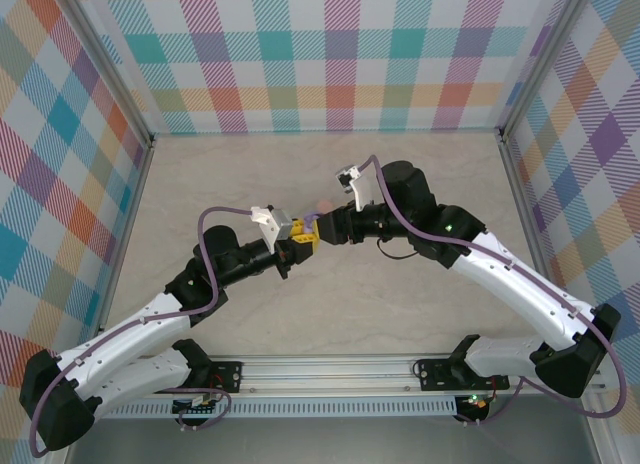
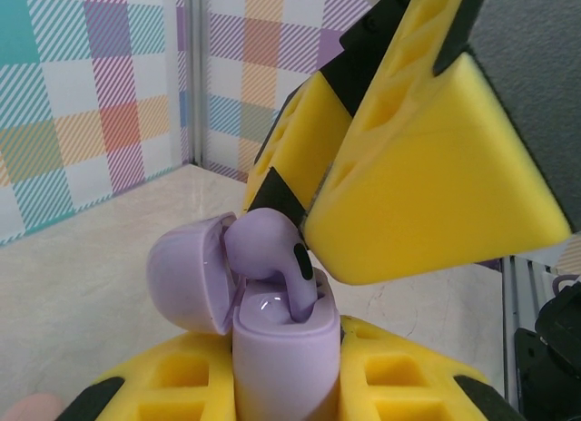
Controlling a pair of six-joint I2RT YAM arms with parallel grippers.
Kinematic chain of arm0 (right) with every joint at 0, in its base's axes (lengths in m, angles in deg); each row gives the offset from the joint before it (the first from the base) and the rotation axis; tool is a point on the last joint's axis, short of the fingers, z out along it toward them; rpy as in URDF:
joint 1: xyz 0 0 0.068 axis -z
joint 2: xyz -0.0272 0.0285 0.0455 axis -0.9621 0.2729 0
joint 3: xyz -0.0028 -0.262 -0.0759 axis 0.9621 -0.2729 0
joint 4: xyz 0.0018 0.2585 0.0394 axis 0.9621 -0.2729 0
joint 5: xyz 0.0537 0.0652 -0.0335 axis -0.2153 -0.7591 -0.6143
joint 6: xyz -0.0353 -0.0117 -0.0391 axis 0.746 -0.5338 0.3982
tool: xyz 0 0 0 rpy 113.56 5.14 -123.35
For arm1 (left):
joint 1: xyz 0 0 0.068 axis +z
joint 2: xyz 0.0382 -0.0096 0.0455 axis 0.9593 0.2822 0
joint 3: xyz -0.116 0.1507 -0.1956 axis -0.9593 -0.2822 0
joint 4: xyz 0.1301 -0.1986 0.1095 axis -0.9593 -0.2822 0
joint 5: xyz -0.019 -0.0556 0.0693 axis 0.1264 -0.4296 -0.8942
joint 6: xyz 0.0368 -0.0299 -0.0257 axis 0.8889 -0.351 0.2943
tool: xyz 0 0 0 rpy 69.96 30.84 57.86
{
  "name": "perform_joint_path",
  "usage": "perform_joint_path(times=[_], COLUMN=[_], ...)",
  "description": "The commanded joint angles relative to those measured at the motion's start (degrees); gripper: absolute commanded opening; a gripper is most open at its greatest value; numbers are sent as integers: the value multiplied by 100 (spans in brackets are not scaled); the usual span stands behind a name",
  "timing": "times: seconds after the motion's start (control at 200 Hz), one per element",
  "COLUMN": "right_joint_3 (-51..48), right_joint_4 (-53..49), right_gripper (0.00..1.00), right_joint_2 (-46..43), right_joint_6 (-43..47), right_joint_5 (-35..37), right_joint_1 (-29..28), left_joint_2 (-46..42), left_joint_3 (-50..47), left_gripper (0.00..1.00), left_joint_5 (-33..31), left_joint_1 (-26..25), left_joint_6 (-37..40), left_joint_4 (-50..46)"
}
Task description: Insert the wireless bluetooth earbuds into the charging case
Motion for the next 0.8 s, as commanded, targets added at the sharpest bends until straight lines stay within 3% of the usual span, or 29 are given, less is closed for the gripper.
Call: perform_joint_path(times=[0.0,0.215,0.58,0.665,0.795], right_joint_3=[196,322,384,383,392], right_joint_4=[-136,-264,-257,-233,-265], right_gripper=[51,56,55,49,29], right_joint_2=[-48,-154,-343,-374,-353], right_joint_6=[217,397,540,530,508], right_joint_5=[1,122,130,158,238], right_joint_1=[-26,-39,-38,-39,-39], left_joint_2=[-4,70,110,121,95], left_joint_3=[300,282,273,282,277], left_gripper=[0,0,0,0,0], left_joint_5=[75,70,42,37,91], left_joint_1=[-71,-71,-78,-77,-71], left_joint_6=[28,-13,-26,-25,-26], left_joint_4=[267,263,186,159,158])
